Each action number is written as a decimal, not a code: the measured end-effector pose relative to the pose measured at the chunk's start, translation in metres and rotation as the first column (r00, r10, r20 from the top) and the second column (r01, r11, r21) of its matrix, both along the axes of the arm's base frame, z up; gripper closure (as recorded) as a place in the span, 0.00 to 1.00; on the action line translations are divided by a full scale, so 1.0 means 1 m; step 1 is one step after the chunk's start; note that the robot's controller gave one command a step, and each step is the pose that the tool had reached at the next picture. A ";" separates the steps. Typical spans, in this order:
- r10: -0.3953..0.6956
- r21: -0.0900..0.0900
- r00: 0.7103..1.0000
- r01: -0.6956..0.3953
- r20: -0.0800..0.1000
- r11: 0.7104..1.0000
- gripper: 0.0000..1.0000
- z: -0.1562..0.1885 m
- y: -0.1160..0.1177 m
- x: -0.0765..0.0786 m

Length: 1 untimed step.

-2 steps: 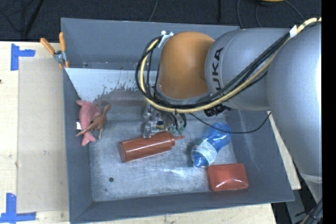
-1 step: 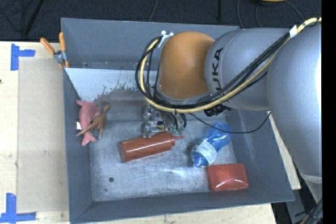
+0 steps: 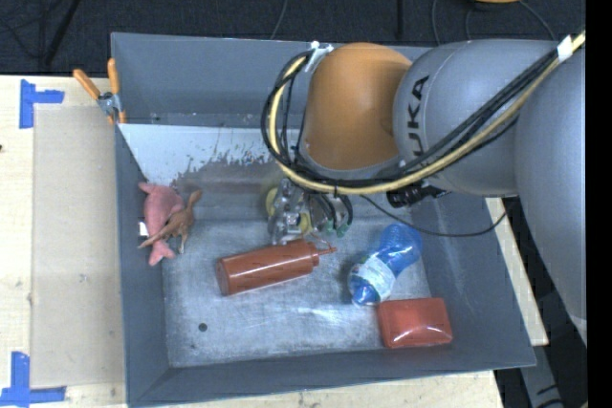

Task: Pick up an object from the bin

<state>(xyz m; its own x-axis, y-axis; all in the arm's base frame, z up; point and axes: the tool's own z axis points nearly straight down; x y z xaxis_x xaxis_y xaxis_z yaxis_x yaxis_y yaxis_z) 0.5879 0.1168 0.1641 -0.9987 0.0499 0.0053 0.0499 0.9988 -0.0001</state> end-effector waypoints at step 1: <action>0.031 0.000 0.999 -0.031 0.005 1.000 1.00 0.045 -0.009 -0.001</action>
Offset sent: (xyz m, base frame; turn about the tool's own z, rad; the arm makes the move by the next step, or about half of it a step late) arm 0.0163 -0.0505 0.1067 0.0585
